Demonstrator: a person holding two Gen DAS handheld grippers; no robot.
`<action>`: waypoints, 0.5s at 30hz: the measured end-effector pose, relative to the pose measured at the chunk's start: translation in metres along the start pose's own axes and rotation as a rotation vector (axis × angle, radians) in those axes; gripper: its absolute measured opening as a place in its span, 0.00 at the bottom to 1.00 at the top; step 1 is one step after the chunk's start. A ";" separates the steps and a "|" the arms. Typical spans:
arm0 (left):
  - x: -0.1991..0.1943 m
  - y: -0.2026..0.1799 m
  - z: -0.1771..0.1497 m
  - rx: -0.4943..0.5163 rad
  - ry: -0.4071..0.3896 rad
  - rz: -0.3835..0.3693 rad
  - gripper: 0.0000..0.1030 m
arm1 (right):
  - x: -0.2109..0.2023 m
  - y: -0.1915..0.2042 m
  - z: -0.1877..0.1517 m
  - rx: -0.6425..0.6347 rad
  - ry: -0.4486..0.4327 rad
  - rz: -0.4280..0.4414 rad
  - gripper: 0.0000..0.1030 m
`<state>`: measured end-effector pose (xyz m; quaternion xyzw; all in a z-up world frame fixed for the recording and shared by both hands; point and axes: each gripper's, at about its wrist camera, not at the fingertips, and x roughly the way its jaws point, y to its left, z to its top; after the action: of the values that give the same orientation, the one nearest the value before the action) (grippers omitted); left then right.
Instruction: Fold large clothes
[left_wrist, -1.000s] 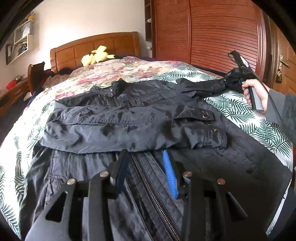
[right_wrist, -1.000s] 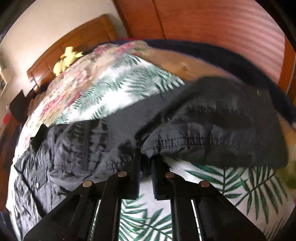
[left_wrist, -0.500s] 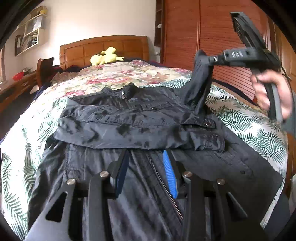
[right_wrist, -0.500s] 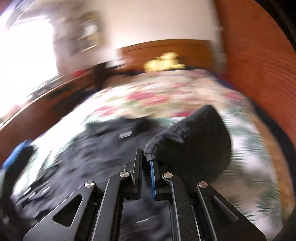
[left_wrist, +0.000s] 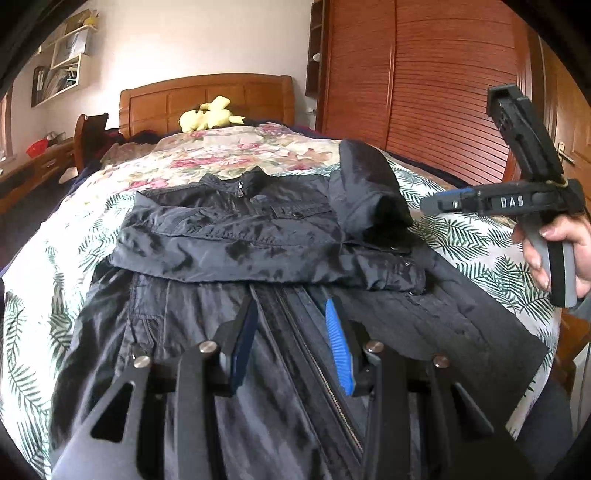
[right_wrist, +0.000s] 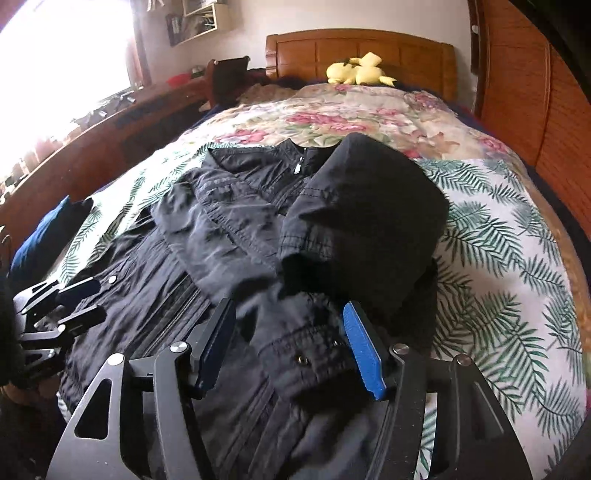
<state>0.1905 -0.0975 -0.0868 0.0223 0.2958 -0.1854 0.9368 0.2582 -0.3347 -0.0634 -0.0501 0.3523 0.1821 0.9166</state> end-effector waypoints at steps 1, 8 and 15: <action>-0.001 -0.002 -0.002 0.002 0.004 -0.002 0.36 | -0.004 0.000 0.001 0.001 -0.007 -0.009 0.61; -0.015 -0.008 -0.010 0.012 0.015 0.018 0.36 | 0.023 -0.036 0.005 0.027 -0.004 -0.145 0.68; -0.029 0.006 -0.014 -0.002 0.013 0.058 0.36 | 0.094 -0.064 0.005 0.074 0.092 -0.236 0.68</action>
<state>0.1630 -0.0806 -0.0818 0.0313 0.3013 -0.1578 0.9398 0.3494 -0.3653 -0.1245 -0.0659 0.3921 0.0572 0.9158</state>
